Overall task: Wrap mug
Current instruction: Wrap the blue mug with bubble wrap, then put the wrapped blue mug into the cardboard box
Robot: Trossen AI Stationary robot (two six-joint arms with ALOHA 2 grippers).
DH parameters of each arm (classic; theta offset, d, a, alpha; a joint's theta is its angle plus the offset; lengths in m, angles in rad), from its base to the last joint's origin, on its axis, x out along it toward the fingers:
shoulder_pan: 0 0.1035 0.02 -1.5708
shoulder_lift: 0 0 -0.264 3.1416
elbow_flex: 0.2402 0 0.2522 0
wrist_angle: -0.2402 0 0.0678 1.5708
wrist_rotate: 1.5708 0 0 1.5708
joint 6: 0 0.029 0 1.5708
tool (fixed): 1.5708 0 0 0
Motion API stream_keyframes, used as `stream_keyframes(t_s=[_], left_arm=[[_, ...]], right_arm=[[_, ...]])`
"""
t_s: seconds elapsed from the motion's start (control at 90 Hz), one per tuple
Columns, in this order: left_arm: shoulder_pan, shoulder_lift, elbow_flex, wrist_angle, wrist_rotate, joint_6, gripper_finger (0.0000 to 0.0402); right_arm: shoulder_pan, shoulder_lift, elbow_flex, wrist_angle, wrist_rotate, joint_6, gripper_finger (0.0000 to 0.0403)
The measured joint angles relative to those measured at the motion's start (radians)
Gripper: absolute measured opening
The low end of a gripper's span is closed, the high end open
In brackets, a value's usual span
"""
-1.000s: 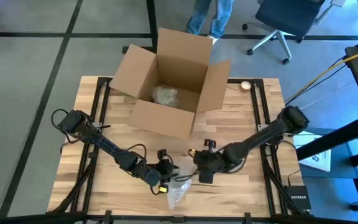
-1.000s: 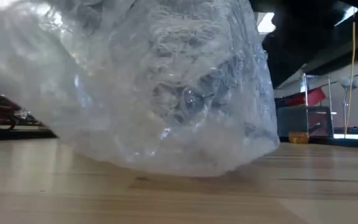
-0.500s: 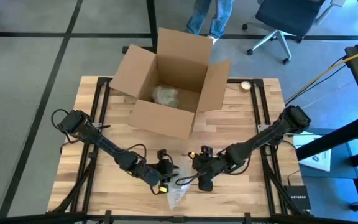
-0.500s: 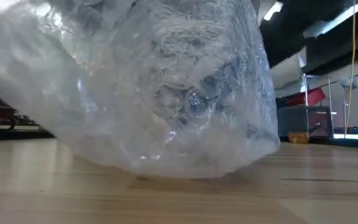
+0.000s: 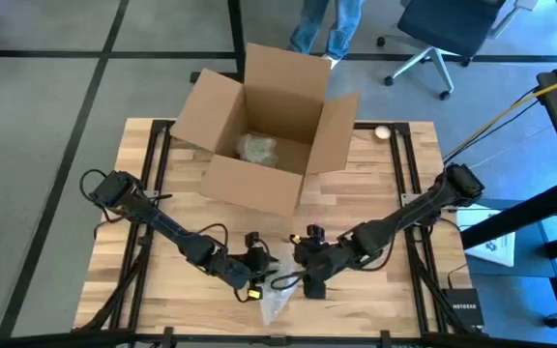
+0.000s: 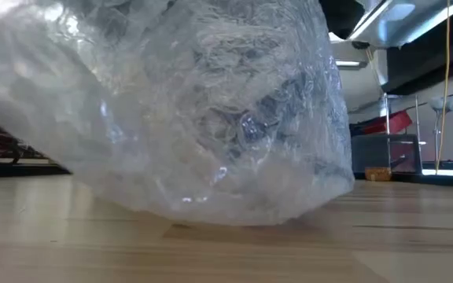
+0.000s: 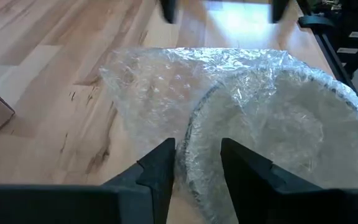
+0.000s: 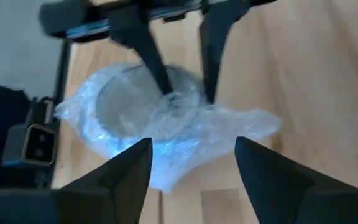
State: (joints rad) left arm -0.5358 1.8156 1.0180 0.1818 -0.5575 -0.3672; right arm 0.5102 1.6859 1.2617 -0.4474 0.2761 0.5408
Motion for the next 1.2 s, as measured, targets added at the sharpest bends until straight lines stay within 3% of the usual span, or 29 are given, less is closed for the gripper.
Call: stream_keyframes(t_s=[0.356, 0.522, 0.744, 0.889, 1.2], left_arm=[[-0.019, -0.054, 0.006, -0.032, 0.010, 0.006, 0.0115], [-0.046, -0.115, 0.034, -0.135, 0.011, 0.005, 0.0115], [-0.101, -0.172, 0.081, -0.208, 0.034, 0.089, 0.0115], [-0.106, -0.157, 0.082, -0.148, 0.072, 0.118, 0.0115], [-0.106, -0.134, 0.081, -0.147, 0.076, 0.052, 0.0115]], right_arm=[[0.000, 0.026, 0.000, 0.022, 0.011, -0.031, 0.0216], [0.000, 0.027, 0.001, 0.002, 0.022, -0.077, 0.0216], [0.001, 0.018, 0.001, -0.054, -0.055, -0.092, 0.0216], [0.009, 0.004, 0.000, -0.048, -0.124, -0.030, 0.0216], [0.004, 0.093, 0.001, 0.011, -0.064, 0.140, 0.0216]])
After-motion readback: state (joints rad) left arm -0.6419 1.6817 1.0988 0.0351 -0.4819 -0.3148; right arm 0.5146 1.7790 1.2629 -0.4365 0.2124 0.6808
